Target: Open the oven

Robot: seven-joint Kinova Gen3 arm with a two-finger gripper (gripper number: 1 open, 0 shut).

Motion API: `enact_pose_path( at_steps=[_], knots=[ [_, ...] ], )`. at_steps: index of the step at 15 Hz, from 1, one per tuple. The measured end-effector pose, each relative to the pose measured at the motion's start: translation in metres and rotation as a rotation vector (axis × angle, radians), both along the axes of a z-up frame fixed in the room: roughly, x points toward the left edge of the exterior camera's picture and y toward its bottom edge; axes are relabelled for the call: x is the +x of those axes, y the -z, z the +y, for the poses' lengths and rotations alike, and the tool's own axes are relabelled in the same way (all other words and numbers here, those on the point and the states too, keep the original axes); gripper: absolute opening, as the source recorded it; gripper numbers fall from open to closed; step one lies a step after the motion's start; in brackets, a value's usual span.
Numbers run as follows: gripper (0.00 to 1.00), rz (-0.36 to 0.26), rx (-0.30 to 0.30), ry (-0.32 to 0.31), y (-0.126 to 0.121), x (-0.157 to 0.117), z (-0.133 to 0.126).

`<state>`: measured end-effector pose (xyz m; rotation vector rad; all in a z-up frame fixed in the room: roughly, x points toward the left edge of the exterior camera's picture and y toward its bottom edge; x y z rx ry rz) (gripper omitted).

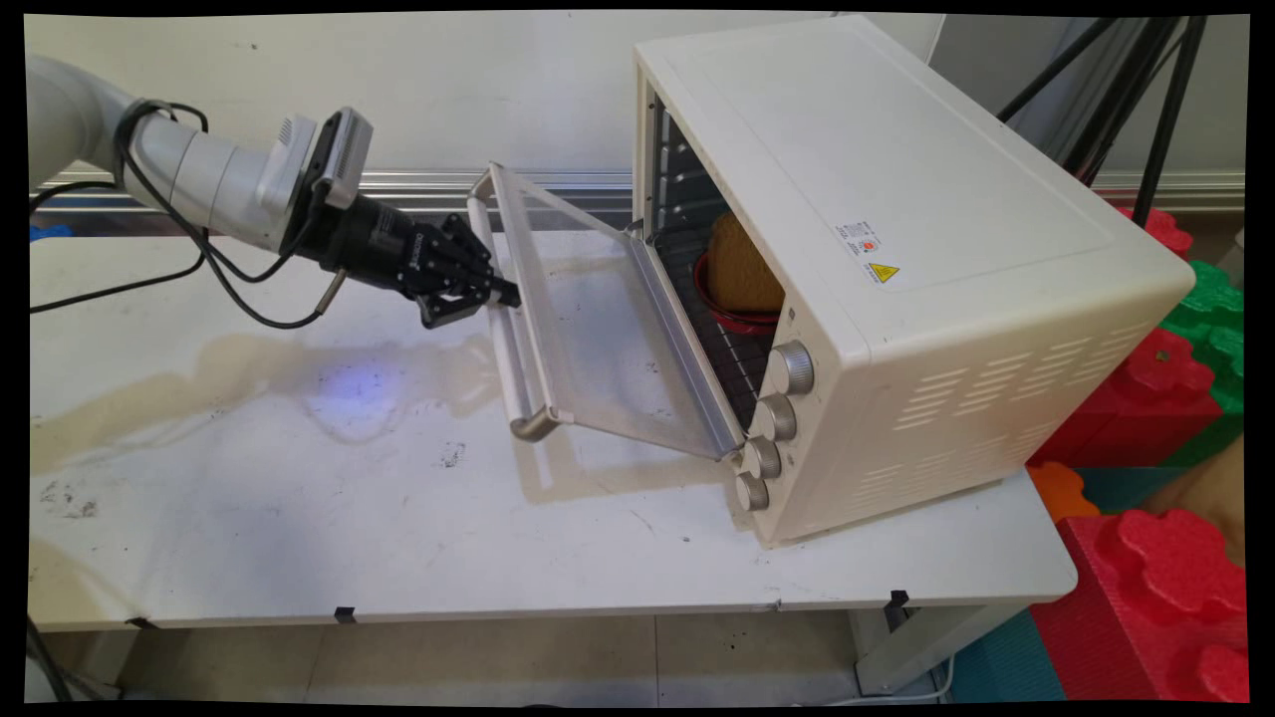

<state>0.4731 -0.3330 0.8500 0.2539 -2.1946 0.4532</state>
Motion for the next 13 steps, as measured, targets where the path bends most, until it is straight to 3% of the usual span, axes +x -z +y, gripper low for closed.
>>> enact_pose_path(
  at_steps=[13],
  knots=[
    [0.0, -0.048, 0.028, -0.011, 0.032, 0.02, -0.002]
  ],
)
